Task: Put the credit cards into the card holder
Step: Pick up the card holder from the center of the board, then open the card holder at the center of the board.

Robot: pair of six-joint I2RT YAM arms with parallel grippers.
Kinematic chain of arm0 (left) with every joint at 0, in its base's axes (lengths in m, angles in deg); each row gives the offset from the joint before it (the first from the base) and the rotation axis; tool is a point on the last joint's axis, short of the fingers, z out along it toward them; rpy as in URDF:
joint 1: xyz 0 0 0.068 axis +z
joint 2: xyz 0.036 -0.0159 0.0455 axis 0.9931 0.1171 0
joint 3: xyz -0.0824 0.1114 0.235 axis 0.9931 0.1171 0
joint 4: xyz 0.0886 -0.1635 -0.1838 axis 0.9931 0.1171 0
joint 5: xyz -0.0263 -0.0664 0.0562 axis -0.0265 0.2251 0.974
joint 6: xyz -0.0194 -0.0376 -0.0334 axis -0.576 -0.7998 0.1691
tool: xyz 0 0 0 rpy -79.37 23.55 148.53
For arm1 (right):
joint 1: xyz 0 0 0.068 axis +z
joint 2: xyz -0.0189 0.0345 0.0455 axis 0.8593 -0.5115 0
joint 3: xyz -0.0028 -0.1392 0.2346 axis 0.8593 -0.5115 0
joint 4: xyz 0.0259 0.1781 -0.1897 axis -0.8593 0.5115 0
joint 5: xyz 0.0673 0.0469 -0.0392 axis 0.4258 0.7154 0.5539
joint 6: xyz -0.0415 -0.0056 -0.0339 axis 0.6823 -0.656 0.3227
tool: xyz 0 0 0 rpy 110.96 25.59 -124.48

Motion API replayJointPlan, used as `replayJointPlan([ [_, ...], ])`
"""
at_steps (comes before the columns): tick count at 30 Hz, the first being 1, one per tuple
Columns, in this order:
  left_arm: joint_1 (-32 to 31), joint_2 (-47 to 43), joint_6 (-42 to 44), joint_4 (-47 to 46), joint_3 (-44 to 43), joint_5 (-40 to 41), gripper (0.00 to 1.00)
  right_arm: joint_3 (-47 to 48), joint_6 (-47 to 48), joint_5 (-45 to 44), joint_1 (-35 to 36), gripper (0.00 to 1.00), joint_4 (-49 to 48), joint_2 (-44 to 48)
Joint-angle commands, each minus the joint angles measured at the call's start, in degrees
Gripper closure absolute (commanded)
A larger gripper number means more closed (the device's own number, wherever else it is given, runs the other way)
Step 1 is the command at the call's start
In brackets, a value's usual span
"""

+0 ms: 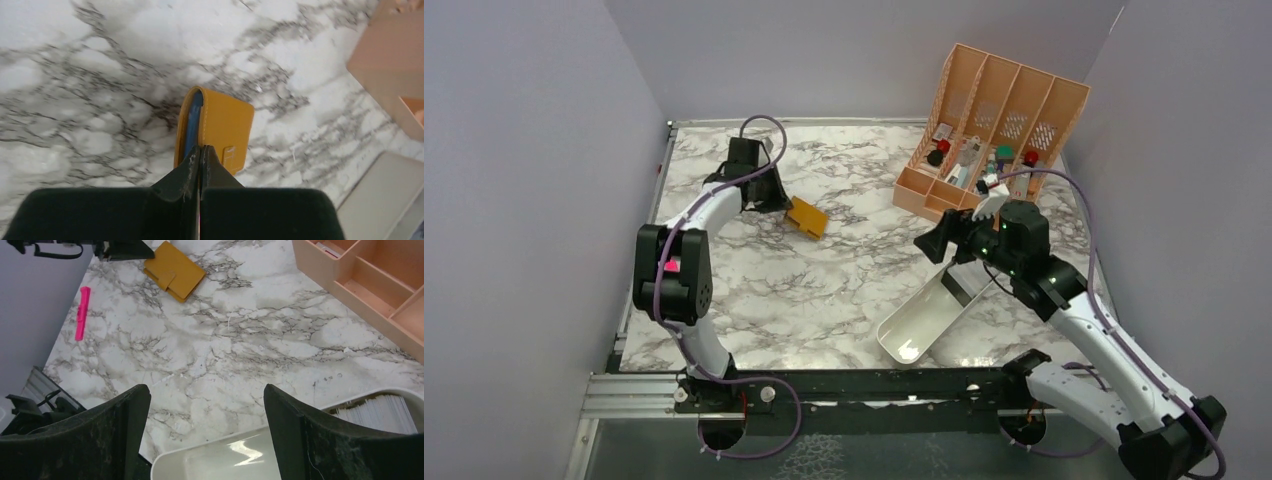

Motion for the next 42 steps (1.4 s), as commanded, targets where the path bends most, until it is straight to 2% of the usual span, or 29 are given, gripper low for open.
replayJointPlan([
  [1,-3.3,-7.4,-1.1,0.4,4.2,-6.1,1.0,-1.1,5.7,-0.2,-0.1,0.12,-10.8,-5.2],
  [6,-6.6,-14.3,-4.0,-1.2,8.8,-11.3,1.0,-2.6,10.0,-1.3,3.7,0.12,-22.0,-11.7],
  [14,-7.6,-22.1,-10.9,-3.5,14.7,-14.3,1.0,1.6,18.4,-18.0,23.4,0.1,-30.4,-27.4],
  [16,-7.6,-22.5,-12.8,-5.4,16.1,-17.7,1.0,1.7,21.8,-20.2,26.9,0.08,-33.9,-30.8],
  [18,-7.6,-22.7,-15.0,-5.9,16.9,-19.9,1.0,0.8,27.4,-20.5,29.8,0.0,-41.5,-33.9],
  [20,-7.7,-23.0,-16.8,-7.5,17.8,-22.1,1.0,-1.5,35.8,-24.7,33.0,0.0,-50.0,-37.7],
  [26,-7.7,-25.2,-20.0,-9.4,19.9,-23.2,1.0,2.1,45.3,-34.0,35.8,0.02,-55.6,-48.1],
  [28,-7.7,-25.7,-20.9,-10.1,20.7,-24.1,1.0,2.5,49.2,-37.5,36.6,0.1,-58.8,-50.9],
  [32,-7.7,-26.5,-21.9,-10.5,21.3,-25.5,1.0,3.9,53.7,-45.1,37.4,0.53,-61.4,-53.6],
  [34,-7.7,-27.3,-22.2,-10.7,21.0,-25.4,0.99,4.2,51.9,-46.9,37.7,0.69,-59.9,-52.2],
  [36,-7.6,-28.0,-22.1,-10.6,20.1,-24.9,0.82,5.3,41.8,-45.2,37.7,0.82,-51.7,-49.0],
  [38,-7.5,-28.7,-21.2,-10.5,18.8,-24.3,0.62,5.2,33.4,-39.3,37.7,0.95,-45.1,-45.1],
  [40,-7.4,-29.7,-19.0,-9.8,17.4,-23.3,0.5,4.8,25.6,-33.4,37.6,0.99,-40.4,-41.4],
  [42,-7.3,-31.1,-16.2,-8.4,16.4,-22.3,0.33,4.3,19.5,-26.9,37.0,0.99,-37.2,-37.5],
])
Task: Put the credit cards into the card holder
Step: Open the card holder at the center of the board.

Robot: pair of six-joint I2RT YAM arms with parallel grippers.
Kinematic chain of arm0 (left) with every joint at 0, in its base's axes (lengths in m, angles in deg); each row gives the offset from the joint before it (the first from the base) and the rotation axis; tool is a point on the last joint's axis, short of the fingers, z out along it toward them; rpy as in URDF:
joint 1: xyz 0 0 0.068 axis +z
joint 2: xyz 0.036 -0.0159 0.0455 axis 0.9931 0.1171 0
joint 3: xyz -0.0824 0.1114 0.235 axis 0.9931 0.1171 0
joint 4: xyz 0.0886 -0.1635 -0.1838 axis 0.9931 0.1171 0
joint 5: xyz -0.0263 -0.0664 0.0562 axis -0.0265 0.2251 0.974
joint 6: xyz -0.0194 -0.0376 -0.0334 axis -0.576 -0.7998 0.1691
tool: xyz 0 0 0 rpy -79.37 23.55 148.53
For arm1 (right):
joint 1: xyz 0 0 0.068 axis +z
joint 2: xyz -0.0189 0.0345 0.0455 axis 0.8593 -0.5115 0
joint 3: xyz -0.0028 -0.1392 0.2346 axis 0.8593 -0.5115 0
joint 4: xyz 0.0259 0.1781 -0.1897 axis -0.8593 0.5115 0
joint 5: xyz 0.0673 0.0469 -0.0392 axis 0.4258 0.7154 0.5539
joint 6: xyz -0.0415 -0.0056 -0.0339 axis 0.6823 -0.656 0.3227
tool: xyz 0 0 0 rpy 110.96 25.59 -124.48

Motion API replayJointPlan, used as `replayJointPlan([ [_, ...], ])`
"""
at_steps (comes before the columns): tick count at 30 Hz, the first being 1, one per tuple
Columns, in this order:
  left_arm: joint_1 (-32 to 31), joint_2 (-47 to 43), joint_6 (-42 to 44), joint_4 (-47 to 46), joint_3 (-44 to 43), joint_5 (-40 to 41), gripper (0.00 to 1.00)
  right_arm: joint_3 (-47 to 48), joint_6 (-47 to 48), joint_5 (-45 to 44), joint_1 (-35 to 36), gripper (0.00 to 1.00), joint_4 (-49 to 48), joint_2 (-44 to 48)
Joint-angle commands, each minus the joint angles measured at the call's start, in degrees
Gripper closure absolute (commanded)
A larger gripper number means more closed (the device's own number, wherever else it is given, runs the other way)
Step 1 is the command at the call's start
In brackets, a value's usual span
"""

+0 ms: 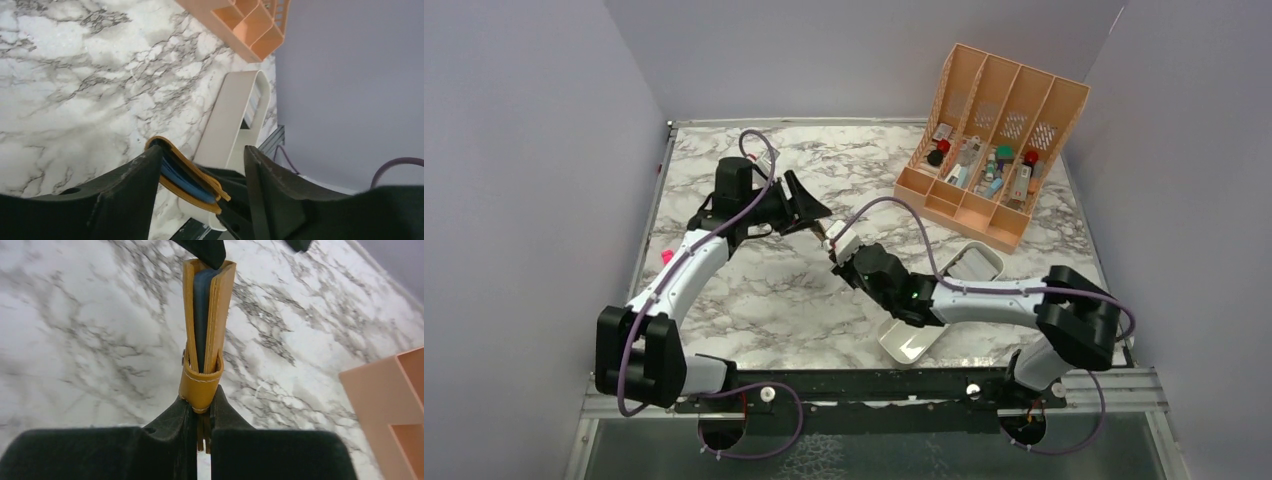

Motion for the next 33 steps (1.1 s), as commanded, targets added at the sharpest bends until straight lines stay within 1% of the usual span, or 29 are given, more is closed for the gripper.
replayJointPlan([
  [1,0.3,-4.6,5.9,1.8,-3.6,0.8,0.26,1.3,-19.2,13.7,-1.0,0.99,8.9,9.6],
  [2,0.4,-5.6,7.1,2.7,-3.8,1.7,0.21,1.6,-21.2,16.5,-1.6,0.99,11.3,10.9],
  [3,0.4,-6.8,8.0,3.3,-3.8,2.4,0.18,2.1,-23.2,18.5,-2.5,0.99,13.7,11.9],
  [4,0.4,-8.3,8.7,3.5,-3.5,2.7,0.17,2.9,-25.4,20.8,-3.6,0.99,16.7,12.9],
  [6,0.4,-11.1,9.3,2.5,-2.1,2.5,0.17,3.7,-29.9,28.5,-8.2,0.99,20.6,14.8],
  [8,0.4,-14.0,8.7,-0.7,-0.2,-0.8,0.18,1.8,-33.9,37.6,-12.7,0.99,18.8,17.5],
  [9,0.4,-15.5,7.8,-3.0,1.1,-2.9,0.18,0.4,-36.1,41.5,-15.0,0.99,15.9,18.7],
  [12,0.4,-19.7,3.5,-9.8,5.1,-8.3,0.2,-1.5,-40.1,48.4,-17.2,0.98,12.5,21.1],
  [16,0.3,-22.8,-2.6,-19.0,9.4,-12.5,0.21,-2.9,-44.8,53.3,-17.3,0.98,7.4,23.1],
  [20,0.3,-23.1,-8.9,-27.3,12.2,-15.5,0.17,-4.6,-49.6,57.5,-17.3,0.97,0.5,24.4],
  [22,0.2,-22.8,-9.3,-27.6,12.4,-15.7,0.17,-5.6,-51.8,59.2,-17.3,0.97,-3.2,24.5],
  [26,-0.1,-23.0,-9.7,-27.8,12.8,-16.5,0.18,-6.2,-54.6,61.0,-17.3,0.96,-6.8,23.9],
  [30,-1.2,-23.7,-11.7,-29.8,13.7,-16.2,0.16,-8.1,-57.6,62.9,-17.4,0.95,-13.8,23.3],
  [32,-2.1,-24.3,-12.7,-30.8,14.0,-15.9,0.19,-8.2,-58.5,63.3,-17.4,0.95,-15.8,22.5],
  [33,-2.6,-24.5,-13.0,-31.3,14.1,-15.9,0.23,-8.0,-58.7,63.3,-17.4,0.95,-16.2,22.0],
])
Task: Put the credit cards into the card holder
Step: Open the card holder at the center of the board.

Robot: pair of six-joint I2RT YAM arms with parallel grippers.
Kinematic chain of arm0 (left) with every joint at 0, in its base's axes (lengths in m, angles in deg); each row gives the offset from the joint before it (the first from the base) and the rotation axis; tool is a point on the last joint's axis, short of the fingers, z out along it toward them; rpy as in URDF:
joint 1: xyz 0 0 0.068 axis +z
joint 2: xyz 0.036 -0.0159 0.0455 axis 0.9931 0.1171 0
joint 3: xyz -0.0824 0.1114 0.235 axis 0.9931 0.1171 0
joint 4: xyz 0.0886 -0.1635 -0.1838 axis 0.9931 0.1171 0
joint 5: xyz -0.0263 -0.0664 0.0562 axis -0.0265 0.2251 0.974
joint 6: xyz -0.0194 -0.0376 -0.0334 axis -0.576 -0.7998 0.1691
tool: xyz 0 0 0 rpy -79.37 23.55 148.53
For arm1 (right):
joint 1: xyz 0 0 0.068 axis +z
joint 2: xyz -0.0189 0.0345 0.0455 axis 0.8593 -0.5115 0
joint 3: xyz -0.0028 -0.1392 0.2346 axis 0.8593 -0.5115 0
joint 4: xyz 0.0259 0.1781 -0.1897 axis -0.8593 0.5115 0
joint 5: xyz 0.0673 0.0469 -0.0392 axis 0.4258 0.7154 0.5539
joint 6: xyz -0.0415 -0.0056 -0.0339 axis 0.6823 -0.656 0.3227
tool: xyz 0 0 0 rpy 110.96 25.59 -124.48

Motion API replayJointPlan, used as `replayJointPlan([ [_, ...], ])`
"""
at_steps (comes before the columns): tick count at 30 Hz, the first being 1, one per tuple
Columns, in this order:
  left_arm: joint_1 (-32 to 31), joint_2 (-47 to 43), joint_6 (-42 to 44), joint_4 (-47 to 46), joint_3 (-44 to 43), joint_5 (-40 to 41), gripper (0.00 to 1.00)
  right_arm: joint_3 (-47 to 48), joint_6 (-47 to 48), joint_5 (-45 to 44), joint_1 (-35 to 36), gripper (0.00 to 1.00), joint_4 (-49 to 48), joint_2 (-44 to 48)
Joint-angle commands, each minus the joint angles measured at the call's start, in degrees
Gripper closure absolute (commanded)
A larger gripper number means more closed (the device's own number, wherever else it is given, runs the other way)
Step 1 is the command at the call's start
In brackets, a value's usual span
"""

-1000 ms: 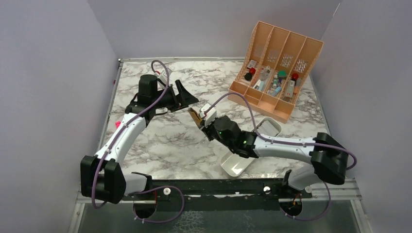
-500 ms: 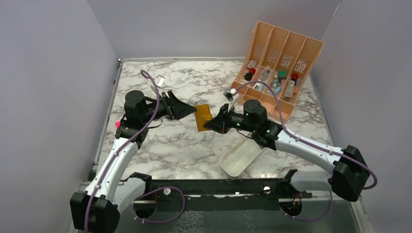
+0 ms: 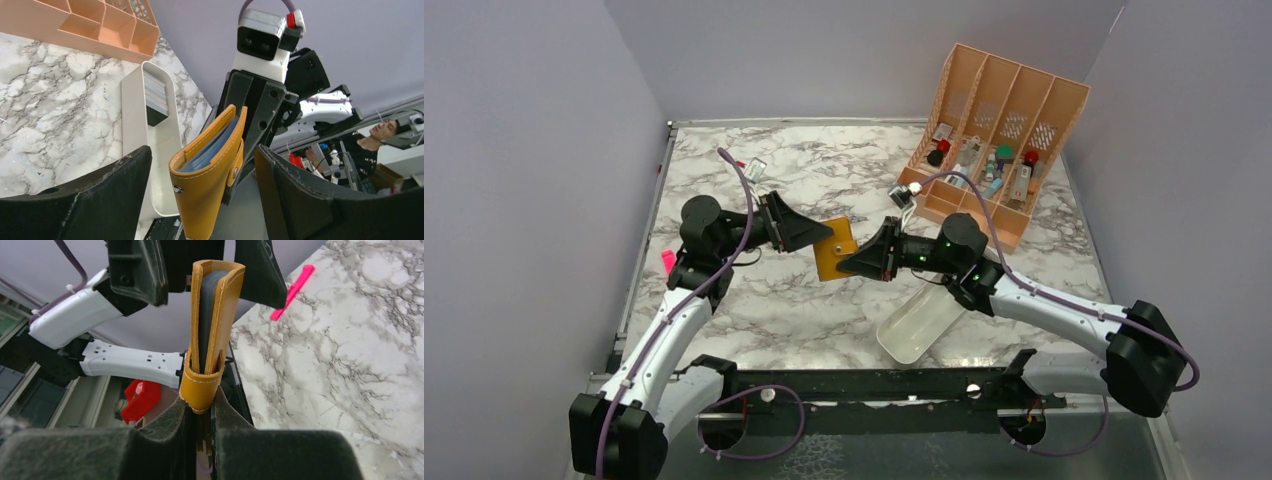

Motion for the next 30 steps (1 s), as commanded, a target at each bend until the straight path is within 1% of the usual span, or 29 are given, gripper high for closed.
replayJointPlan([
  [1,-2.1,-2.0,-3.0,-5.4,0.9,-1.6,0.27,0.0,-3.5,3.0,0.1,0.95,-8.8,-1.5],
  [2,-2.7,-2.3,-3.4,-5.8,1.0,-1.5,0.34,0.3,-3.6,2.7,0.1,0.95,-8.6,-1.8],
  [5,-3.5,-3.6,-4.7,-6.5,1.5,-0.1,0.69,1.1,-3.3,2.2,0.0,0.95,-8.1,-2.4],
  [6,-3.5,-4.0,-5.0,-6.7,1.7,0.6,0.78,1.2,-3.0,1.6,0.0,0.94,-7.4,-2.3],
  [7,-3.6,-4.4,-5.0,-6.7,1.8,1.1,0.86,1.4,-1.9,0.7,0.0,0.9,-6.0,-2.0],
  [8,-3.5,-4.9,-4.6,-6.8,2.0,1.6,0.93,2.2,0.3,-1.2,0.0,0.84,-2.5,-1.5],
  [9,-3.5,-5.0,-4.0,-6.8,2.5,2.4,0.99,3.8,3.0,-4.7,0.0,0.76,4.0,-0.7],
  [11,-3.5,-4.7,-1.7,-6.6,3.9,4.4,1.0,7.6,6.2,-13.9,0.4,0.58,18.1,1.0],
  [12,-3.5,-4.0,-0.8,-6.0,4.7,5.6,1.0,9.1,6.9,-18.2,0.5,0.51,21.8,1.7],
  [13,-3.5,-3.1,0.4,-5.3,5.2,6.6,1.0,10.3,7.5,-22.4,0.5,0.47,27.2,2.2],
  [14,-3.5,-2.1,1.6,-3.9,5.4,7.5,1.0,11.5,8.0,-25.2,0.5,0.45,30.0,2.4],
  [16,-3.6,0.0,4.7,0.8,4.7,10.5,1.0,13.7,9.0,-27.7,0.5,0.44,34.1,1.8],
  [18,-3.8,1.1,7.2,4.1,3.6,12.9,1.0,15.8,9.8,-28.3,1.3,0.46,36.8,0.4],
  [23,-4.1,0.6,11.4,10.4,0.6,18.7,1.0,19.4,11.8,-29.4,3.4,0.51,38.5,-2.5],
  [26,-4.2,0.1,10.2,10.8,0.6,19.1,1.0,20.3,12.2,-28.5,3.8,0.54,37.0,-3.6],
  [30,-4.5,0.3,9.1,10.8,1.0,19.3,1.0,21.8,12.1,-28.1,5.1,0.54,36.4,-6.2],
])
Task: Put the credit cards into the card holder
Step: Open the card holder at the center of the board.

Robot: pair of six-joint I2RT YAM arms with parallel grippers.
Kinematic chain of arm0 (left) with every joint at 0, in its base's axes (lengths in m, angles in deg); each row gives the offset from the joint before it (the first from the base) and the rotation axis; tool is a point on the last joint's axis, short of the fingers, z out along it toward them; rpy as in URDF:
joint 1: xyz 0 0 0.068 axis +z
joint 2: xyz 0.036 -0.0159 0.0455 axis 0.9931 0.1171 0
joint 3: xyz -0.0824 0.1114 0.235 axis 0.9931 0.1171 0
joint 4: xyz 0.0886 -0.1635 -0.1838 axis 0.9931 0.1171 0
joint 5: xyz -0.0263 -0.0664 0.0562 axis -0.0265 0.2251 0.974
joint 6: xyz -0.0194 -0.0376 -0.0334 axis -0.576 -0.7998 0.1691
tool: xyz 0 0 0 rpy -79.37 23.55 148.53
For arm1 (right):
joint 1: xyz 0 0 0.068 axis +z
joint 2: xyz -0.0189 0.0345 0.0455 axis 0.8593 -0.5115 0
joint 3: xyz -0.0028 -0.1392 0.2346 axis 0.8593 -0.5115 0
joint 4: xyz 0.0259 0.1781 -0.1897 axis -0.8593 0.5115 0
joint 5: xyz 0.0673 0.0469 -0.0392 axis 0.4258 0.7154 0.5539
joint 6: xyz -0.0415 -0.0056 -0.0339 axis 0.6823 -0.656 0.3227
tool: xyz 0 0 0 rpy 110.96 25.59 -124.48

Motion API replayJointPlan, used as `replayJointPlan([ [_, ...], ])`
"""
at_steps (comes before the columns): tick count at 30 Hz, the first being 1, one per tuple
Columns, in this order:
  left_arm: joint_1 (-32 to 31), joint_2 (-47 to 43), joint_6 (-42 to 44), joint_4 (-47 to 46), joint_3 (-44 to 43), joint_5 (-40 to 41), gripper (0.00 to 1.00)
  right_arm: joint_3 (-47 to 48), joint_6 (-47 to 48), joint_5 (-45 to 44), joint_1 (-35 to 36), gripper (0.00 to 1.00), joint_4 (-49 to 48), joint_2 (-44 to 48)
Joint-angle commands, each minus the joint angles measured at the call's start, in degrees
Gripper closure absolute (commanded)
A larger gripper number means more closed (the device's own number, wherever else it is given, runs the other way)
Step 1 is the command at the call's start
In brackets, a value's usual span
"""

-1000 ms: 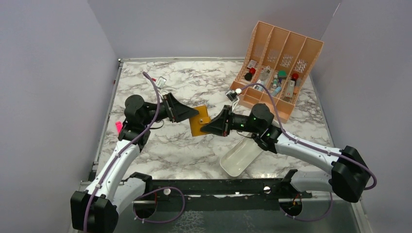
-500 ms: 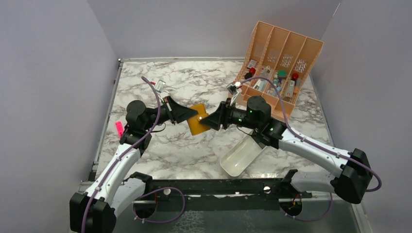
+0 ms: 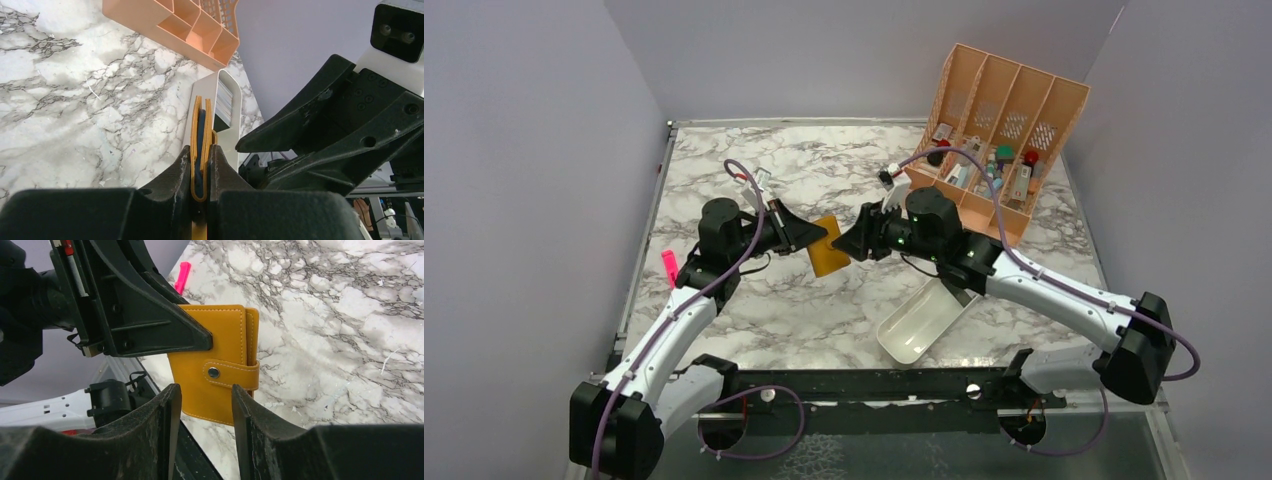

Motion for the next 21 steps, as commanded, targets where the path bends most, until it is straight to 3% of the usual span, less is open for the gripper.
replayJointPlan([
  [1,-0.7,-0.9,0.4,0.8,-1.5,2.2,1.0,3.2,1.6,-2.2,1.5,0.53,1.5,-3.2],
  [16,-1.5,-2.6,-7.9,-4.3,-1.9,-3.5,1.0,4.2,2.3,-3.6,2.2,0.51,1.5,-10.6],
  [18,-1.6,-2.3,-8.2,-4.5,-1.9,-4.3,1.0,3.7,2.5,-5.6,2.2,0.6,1.8,-10.4],
  [21,-1.7,-2.5,-8.2,-4.2,-1.4,-4.3,1.0,2.1,2.8,-10.2,2.2,0.81,1.9,-9.5],
])
